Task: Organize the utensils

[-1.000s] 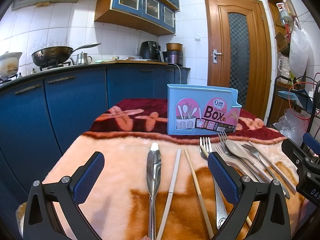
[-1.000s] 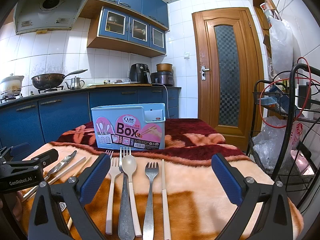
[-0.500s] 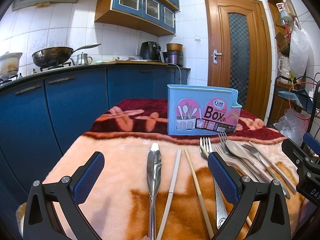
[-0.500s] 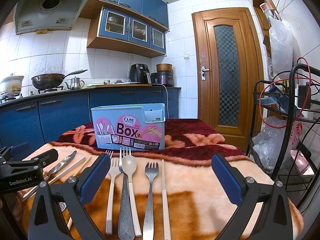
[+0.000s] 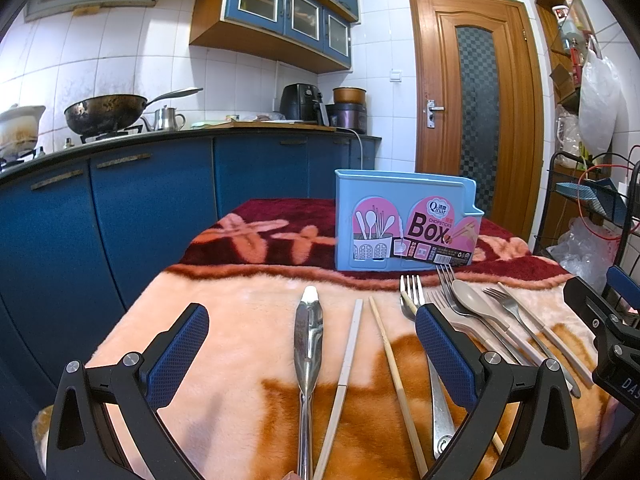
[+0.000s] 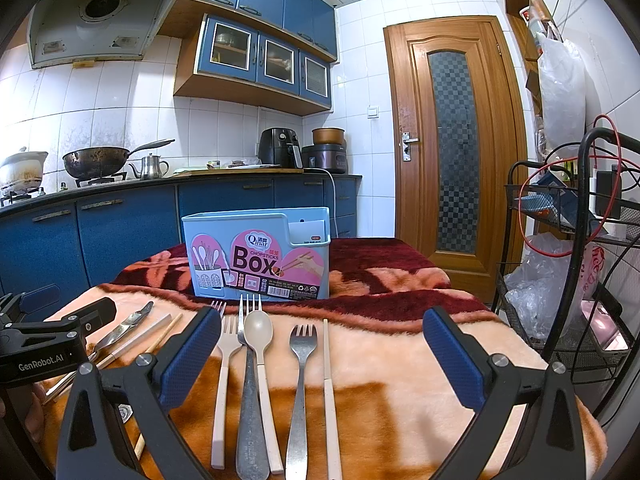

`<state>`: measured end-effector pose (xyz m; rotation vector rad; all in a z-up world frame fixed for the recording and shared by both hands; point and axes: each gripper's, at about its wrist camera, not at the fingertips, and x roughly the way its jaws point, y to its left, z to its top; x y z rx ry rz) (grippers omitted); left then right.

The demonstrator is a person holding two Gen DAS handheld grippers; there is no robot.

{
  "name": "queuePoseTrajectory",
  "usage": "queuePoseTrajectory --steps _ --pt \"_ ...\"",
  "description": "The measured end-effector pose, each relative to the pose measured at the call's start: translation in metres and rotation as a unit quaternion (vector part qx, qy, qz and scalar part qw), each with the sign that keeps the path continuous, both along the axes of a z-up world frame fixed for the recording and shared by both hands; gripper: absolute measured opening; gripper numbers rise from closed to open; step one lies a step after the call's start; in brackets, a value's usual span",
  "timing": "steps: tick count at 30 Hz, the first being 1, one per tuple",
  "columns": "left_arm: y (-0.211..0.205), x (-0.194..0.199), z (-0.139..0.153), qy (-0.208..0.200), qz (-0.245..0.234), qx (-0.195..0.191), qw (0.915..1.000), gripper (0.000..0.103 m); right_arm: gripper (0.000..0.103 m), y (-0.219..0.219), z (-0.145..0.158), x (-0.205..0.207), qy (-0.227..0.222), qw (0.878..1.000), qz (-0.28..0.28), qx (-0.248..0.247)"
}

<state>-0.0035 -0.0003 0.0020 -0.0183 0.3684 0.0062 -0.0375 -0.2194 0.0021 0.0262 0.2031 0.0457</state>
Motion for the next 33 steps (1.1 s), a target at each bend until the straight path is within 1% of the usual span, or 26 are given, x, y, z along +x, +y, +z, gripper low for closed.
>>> queuePoseTrajectory --steps 28,33 --pt "-0.0003 -0.0007 -0.0001 0.000 0.000 0.001 1.0000 0.103 0.103 0.0018 0.0011 0.0003 0.000 1.000 0.000 -0.001" --pt "0.0019 0.0007 0.0015 0.004 0.000 0.000 1.0000 0.103 0.103 0.0002 -0.0007 0.0015 0.008 1.000 0.006 0.003"
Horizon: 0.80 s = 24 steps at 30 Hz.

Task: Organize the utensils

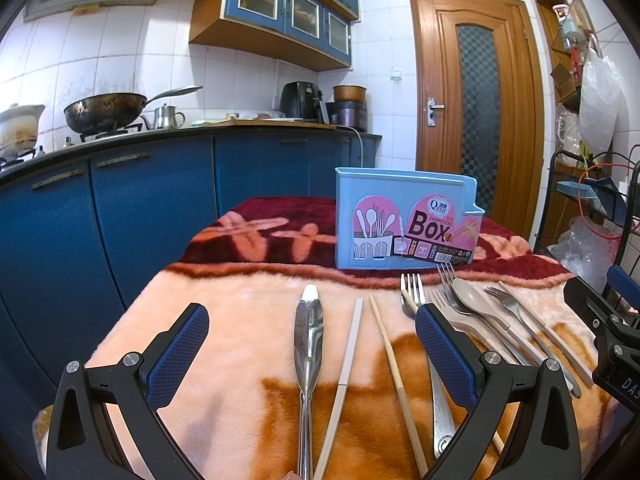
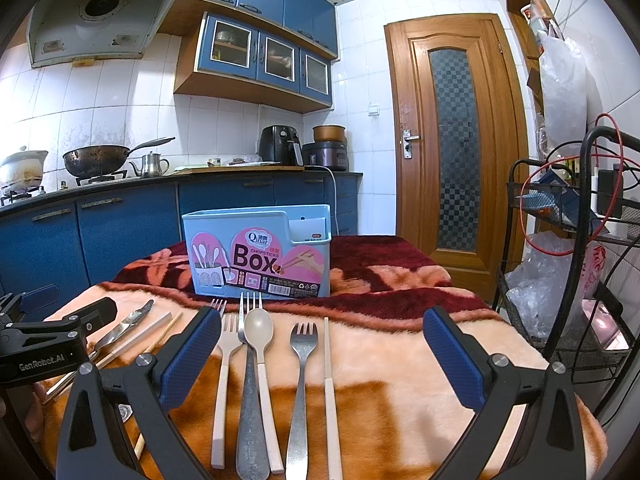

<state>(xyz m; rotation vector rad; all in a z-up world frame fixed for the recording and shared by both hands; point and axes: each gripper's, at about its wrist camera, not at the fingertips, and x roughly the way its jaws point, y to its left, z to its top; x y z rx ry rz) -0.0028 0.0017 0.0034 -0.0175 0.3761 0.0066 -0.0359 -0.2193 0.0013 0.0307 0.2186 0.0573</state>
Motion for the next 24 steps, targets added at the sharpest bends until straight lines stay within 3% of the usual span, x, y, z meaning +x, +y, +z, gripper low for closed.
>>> queuePoseTrajectory --steps 4,13,19,24 --pt "0.001 0.006 0.000 0.011 0.004 0.006 0.9999 0.103 0.103 -0.005 0.002 0.006 0.015 1.000 0.006 0.008" --pt "0.007 0.012 0.006 0.055 -0.011 0.010 0.9983 0.103 0.103 -0.022 0.020 0.023 0.097 0.995 0.019 0.025" --pt "0.018 0.028 0.014 0.114 -0.024 0.021 0.9929 0.103 0.103 -0.023 0.034 0.040 0.154 0.987 0.033 -0.017" --pt "0.026 0.045 0.018 0.164 -0.025 0.033 0.9857 0.102 0.103 -0.023 0.034 0.060 0.228 0.971 0.038 -0.055"
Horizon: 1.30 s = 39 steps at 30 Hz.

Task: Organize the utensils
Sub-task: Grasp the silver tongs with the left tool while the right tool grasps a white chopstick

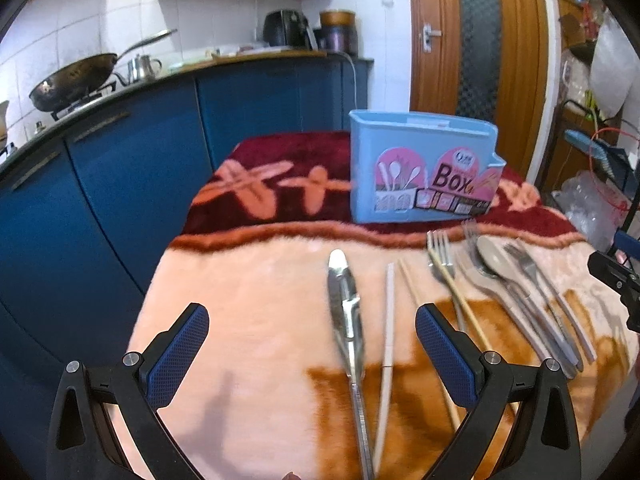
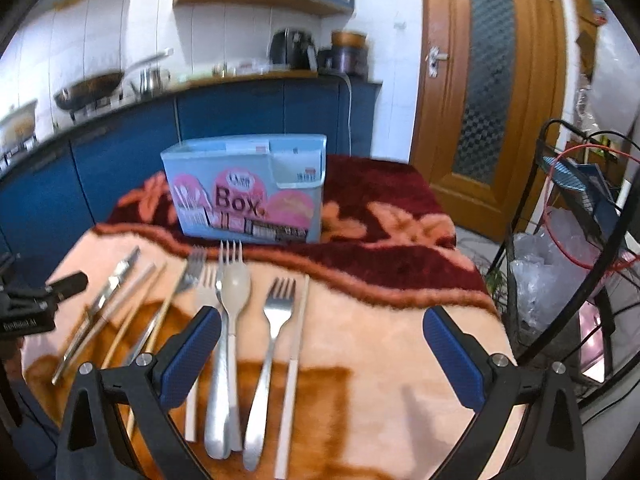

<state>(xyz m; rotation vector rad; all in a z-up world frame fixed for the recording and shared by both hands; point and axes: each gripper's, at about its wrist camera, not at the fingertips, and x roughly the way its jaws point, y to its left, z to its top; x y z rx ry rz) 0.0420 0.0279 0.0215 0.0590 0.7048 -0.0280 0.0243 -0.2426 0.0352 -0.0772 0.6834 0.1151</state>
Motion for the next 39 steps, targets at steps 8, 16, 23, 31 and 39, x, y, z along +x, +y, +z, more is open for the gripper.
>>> queuePoseTrajectory --steps 8,16,23,31,39 --pt "0.004 0.025 -0.011 0.102 -0.010 0.016 0.9947 0.102 0.072 -0.010 -0.013 0.030 0.130 0.991 0.009 0.027" --pt "0.006 0.037 -0.025 0.203 -0.035 -0.017 0.9785 0.062 0.052 -0.013 -0.024 0.047 0.220 0.974 0.045 0.040" --pt "0.003 0.036 -0.025 0.236 -0.057 -0.024 0.9698 0.045 0.044 -0.004 -0.031 0.059 0.253 0.965 0.069 0.023" --pt "0.001 0.035 -0.028 0.263 -0.071 -0.026 0.9619 0.039 0.040 0.000 -0.042 0.072 0.270 0.961 0.066 0.010" --pt "-0.003 0.045 -0.026 0.290 -0.084 -0.019 0.9531 0.014 0.014 0.002 -0.044 0.076 0.266 0.962 0.069 -0.004"
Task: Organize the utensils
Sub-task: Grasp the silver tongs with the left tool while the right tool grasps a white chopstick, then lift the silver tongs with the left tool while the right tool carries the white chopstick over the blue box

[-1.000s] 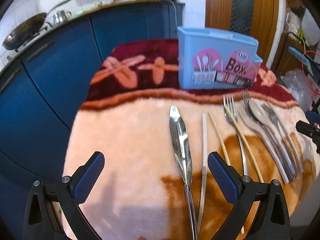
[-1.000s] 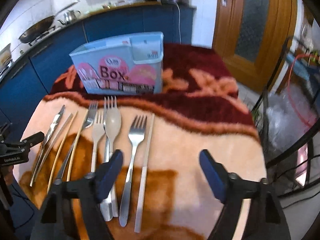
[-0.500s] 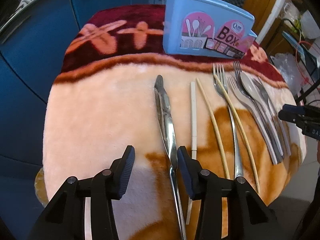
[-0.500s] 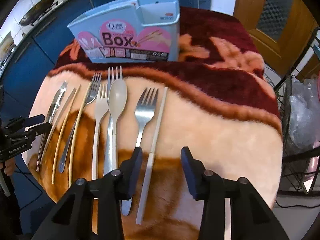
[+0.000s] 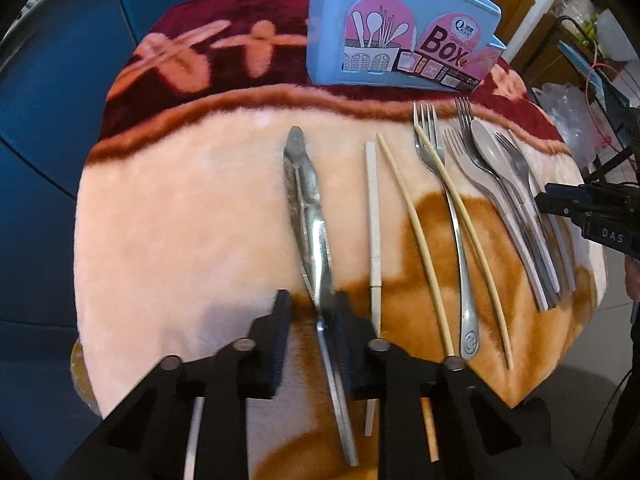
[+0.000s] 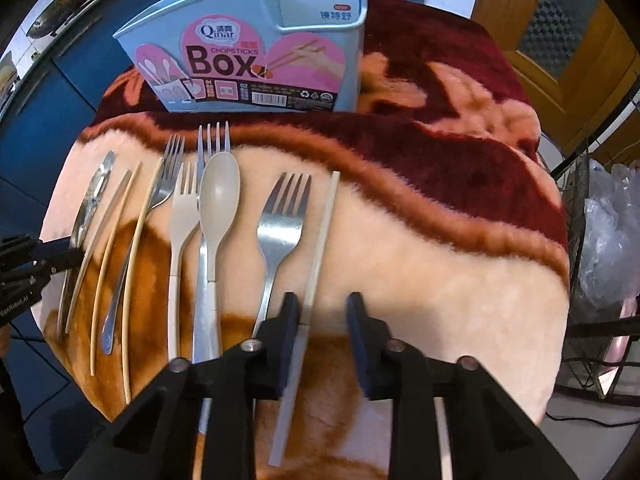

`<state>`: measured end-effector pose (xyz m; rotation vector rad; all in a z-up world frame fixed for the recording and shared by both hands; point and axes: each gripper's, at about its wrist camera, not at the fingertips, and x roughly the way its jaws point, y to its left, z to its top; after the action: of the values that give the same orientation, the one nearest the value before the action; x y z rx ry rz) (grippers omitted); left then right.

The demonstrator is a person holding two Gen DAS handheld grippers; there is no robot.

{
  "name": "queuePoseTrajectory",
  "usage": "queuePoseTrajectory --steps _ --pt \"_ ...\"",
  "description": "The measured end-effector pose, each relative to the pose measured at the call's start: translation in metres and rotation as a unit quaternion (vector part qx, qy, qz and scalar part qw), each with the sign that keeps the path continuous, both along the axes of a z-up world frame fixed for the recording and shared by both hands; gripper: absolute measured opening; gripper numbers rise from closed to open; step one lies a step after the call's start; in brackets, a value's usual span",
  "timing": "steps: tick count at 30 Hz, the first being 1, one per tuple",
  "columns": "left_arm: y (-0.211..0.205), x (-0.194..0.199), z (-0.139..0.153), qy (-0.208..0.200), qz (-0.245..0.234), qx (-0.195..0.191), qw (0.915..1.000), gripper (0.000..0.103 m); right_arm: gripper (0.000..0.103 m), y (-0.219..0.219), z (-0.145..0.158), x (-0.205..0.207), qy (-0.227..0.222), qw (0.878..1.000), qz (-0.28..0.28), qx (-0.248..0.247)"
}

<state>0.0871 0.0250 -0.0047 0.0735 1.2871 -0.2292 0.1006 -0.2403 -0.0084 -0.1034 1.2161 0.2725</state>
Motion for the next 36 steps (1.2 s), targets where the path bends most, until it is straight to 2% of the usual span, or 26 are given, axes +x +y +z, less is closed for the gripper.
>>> queuePoseTrajectory --steps 2,7,12,15,22,27,30,36 --pt "-0.002 0.001 0.000 0.001 0.001 -0.003 1.0000 0.011 0.008 0.004 0.001 -0.001 -0.005 1.000 -0.001 0.006" --pt "-0.003 0.000 0.004 -0.027 0.009 -0.020 0.9994 0.011 0.008 0.000 0.009 -0.010 -0.030 0.999 -0.009 0.032" --pt "-0.002 -0.011 0.030 -0.091 0.013 -0.039 0.9950 0.011 0.007 -0.012 0.024 -0.020 -0.072 0.994 -0.028 0.074" --pt "-0.005 -0.014 0.052 -0.142 0.013 -0.055 0.9883 0.011 0.007 -0.019 0.037 -0.026 -0.109 0.988 -0.036 0.099" --pt "-0.010 -0.007 0.093 -0.251 0.025 -0.079 0.9644 0.011 0.007 -0.026 0.079 -0.034 -0.221 0.964 -0.040 0.145" --pt "-0.015 0.011 0.113 -0.295 0.032 -0.102 0.9495 0.011 0.007 -0.018 0.105 -0.029 -0.310 0.939 -0.037 0.145" --pt "-0.022 0.025 0.124 -0.325 0.039 -0.106 0.9390 0.011 0.007 -0.014 0.117 -0.020 -0.345 0.925 -0.033 0.154" --pt "-0.027 0.050 0.151 -0.395 0.052 -0.110 0.9106 0.011 0.007 -0.006 0.132 0.011 -0.384 0.908 -0.029 0.166"
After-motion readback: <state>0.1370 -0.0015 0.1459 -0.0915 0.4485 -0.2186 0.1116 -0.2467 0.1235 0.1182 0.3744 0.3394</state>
